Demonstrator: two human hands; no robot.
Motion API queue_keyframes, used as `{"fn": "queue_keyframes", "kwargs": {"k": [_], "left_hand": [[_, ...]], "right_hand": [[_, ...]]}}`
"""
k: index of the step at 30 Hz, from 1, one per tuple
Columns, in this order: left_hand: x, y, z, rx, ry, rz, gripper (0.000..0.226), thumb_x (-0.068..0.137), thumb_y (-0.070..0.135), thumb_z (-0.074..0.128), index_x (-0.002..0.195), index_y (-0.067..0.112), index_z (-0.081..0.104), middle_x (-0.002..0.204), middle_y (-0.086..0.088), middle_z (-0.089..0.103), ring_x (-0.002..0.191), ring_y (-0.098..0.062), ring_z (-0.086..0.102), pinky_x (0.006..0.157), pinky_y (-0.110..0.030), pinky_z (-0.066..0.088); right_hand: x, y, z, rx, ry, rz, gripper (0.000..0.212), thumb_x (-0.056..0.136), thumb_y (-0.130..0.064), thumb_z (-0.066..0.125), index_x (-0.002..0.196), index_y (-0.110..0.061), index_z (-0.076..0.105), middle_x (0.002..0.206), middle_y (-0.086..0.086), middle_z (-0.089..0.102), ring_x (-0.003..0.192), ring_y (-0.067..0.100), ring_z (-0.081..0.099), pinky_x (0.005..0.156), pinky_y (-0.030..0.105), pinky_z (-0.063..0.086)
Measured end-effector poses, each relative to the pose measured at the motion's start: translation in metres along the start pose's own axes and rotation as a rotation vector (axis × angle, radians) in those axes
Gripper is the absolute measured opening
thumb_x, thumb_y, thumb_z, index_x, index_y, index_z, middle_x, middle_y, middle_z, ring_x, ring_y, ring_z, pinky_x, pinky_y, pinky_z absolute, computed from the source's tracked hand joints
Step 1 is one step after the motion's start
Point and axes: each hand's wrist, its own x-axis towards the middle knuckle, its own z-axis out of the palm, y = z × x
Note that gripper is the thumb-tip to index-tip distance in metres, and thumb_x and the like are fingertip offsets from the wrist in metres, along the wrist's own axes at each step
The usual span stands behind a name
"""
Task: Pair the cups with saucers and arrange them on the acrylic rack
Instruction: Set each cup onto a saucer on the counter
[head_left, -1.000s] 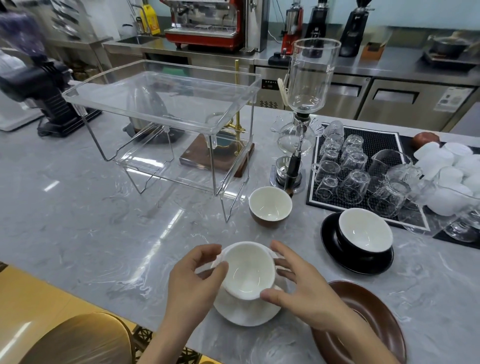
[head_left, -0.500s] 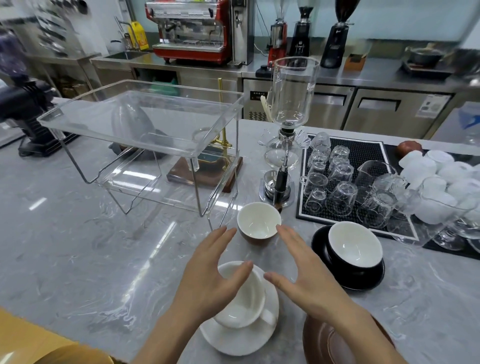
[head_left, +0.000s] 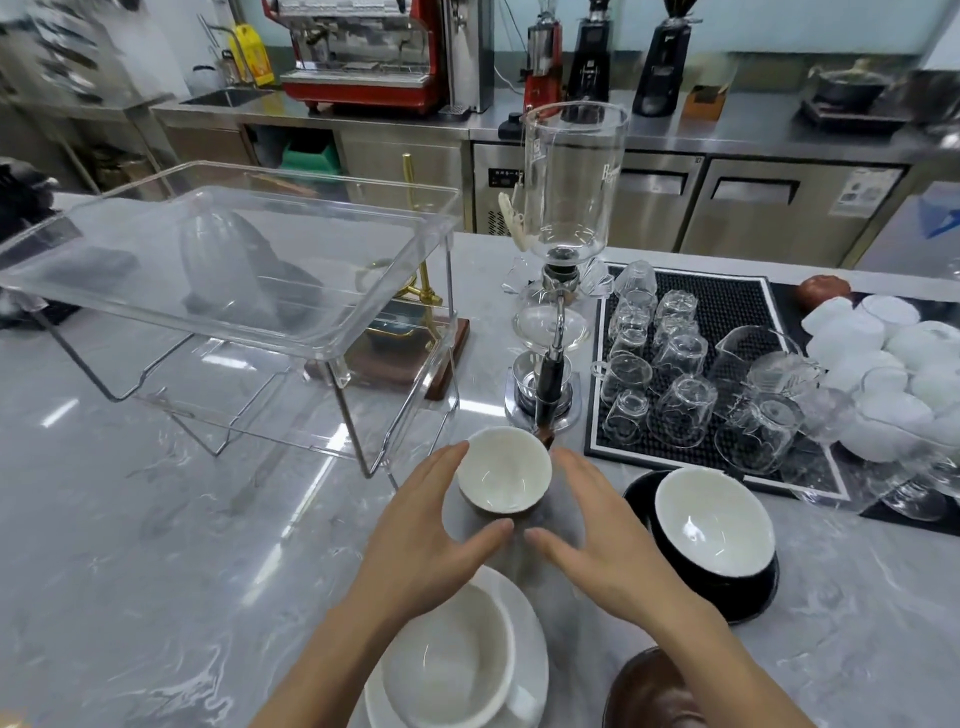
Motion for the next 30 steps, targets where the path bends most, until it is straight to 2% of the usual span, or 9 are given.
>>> {"fn": "queue_keyframes", "kwargs": {"k": [4, 7, 10, 12, 15, 19, 23, 27, 30], "left_hand": [[0.016, -0.001, 0.005, -0.022, -0.008, 0.011, 0.078, 0.069, 0.053, 0.078, 0.122, 0.079, 0.026, 0.125, 0.062, 0.031, 0.118, 0.034, 0.032, 0.092, 0.009, 0.021], [0.027, -0.009, 0.012, 0.004, -0.037, 0.019, 0.083, 0.064, 0.06, 0.078, 0.133, 0.067, 0.032, 0.125, 0.058, 0.035, 0.116, 0.034, 0.029, 0.093, 0.007, 0.021], [0.036, -0.015, 0.017, -0.013, -0.07, -0.039, 0.111, 0.054, 0.072, 0.075, 0.151, 0.036, 0.035, 0.143, 0.031, 0.037, 0.128, 0.015, 0.033, 0.106, -0.013, 0.027], [0.04, -0.015, 0.017, -0.04, -0.083, -0.061, 0.115, 0.05, 0.075, 0.077, 0.15, 0.036, 0.035, 0.147, 0.022, 0.043, 0.134, 0.001, 0.04, 0.109, -0.025, 0.036], [0.043, -0.015, 0.018, -0.051, -0.119, -0.075, 0.124, 0.045, 0.077, 0.079, 0.151, 0.032, 0.036, 0.154, 0.014, 0.042, 0.14, -0.007, 0.04, 0.114, -0.035, 0.038], [0.047, -0.018, 0.02, -0.061, -0.141, -0.094, 0.131, 0.041, 0.075, 0.079, 0.154, 0.028, 0.033, 0.157, 0.01, 0.041, 0.143, -0.01, 0.039, 0.115, -0.036, 0.037], [0.049, -0.018, 0.02, -0.084, -0.142, -0.101, 0.128, 0.041, 0.065, 0.087, 0.153, 0.028, 0.036, 0.154, 0.009, 0.045, 0.14, -0.011, 0.043, 0.111, -0.044, 0.043], [0.049, -0.017, 0.02, -0.1, -0.104, -0.095, 0.124, 0.039, 0.061, 0.091, 0.15, 0.031, 0.042, 0.144, 0.01, 0.056, 0.131, -0.01, 0.052, 0.104, -0.044, 0.049], [0.045, -0.014, 0.017, -0.132, -0.068, -0.064, 0.119, 0.039, 0.056, 0.094, 0.146, 0.033, 0.046, 0.135, 0.017, 0.06, 0.123, -0.005, 0.056, 0.1, -0.041, 0.053]], "right_hand": [[0.012, 0.007, 0.005, 0.034, -0.001, 0.038, 0.084, 0.08, -0.042, 0.074, 0.138, -0.063, 0.017, 0.137, -0.043, 0.028, 0.13, -0.026, 0.02, 0.102, -0.004, 0.014], [0.019, 0.014, 0.009, 0.047, -0.004, 0.056, 0.083, 0.08, -0.049, 0.073, 0.142, -0.056, 0.02, 0.138, -0.039, 0.032, 0.13, -0.021, 0.026, 0.105, 0.005, 0.021], [0.022, 0.021, 0.013, 0.06, -0.011, 0.068, 0.087, 0.079, -0.052, 0.073, 0.145, -0.054, 0.017, 0.136, -0.045, 0.025, 0.127, -0.028, 0.022, 0.104, 0.009, 0.024], [0.024, 0.022, 0.015, 0.066, -0.016, 0.077, 0.09, 0.078, -0.05, 0.075, 0.145, -0.057, 0.015, 0.135, -0.046, 0.022, 0.123, -0.033, 0.018, 0.102, 0.004, 0.02], [0.027, 0.023, 0.016, 0.08, -0.005, 0.087, 0.09, 0.074, -0.04, 0.079, 0.131, -0.072, 0.018, 0.127, -0.047, 0.03, 0.117, -0.032, 0.029, 0.097, -0.005, 0.025], [0.029, 0.024, 0.02, 0.152, -0.021, 0.12, 0.08, 0.072, -0.03, 0.079, 0.139, -0.041, 0.039, 0.134, -0.014, 0.054, 0.125, 0.004, 0.05, 0.106, 0.03, 0.043], [0.029, 0.022, 0.021, 0.149, -0.001, 0.107, 0.077, 0.072, -0.022, 0.079, 0.137, -0.039, 0.041, 0.129, -0.018, 0.059, 0.118, -0.001, 0.053, 0.096, 0.017, 0.042], [0.028, 0.02, 0.021, 0.212, 0.009, 0.131, 0.074, 0.073, -0.017, 0.079, 0.135, -0.039, 0.045, 0.124, -0.018, 0.062, 0.116, 0.0, 0.056, 0.095, 0.018, 0.045], [0.026, 0.017, 0.017, 0.216, 0.035, 0.124, 0.074, 0.072, -0.018, 0.078, 0.131, -0.046, 0.044, 0.122, -0.027, 0.06, 0.115, -0.011, 0.052, 0.09, 0.003, 0.039]]}}
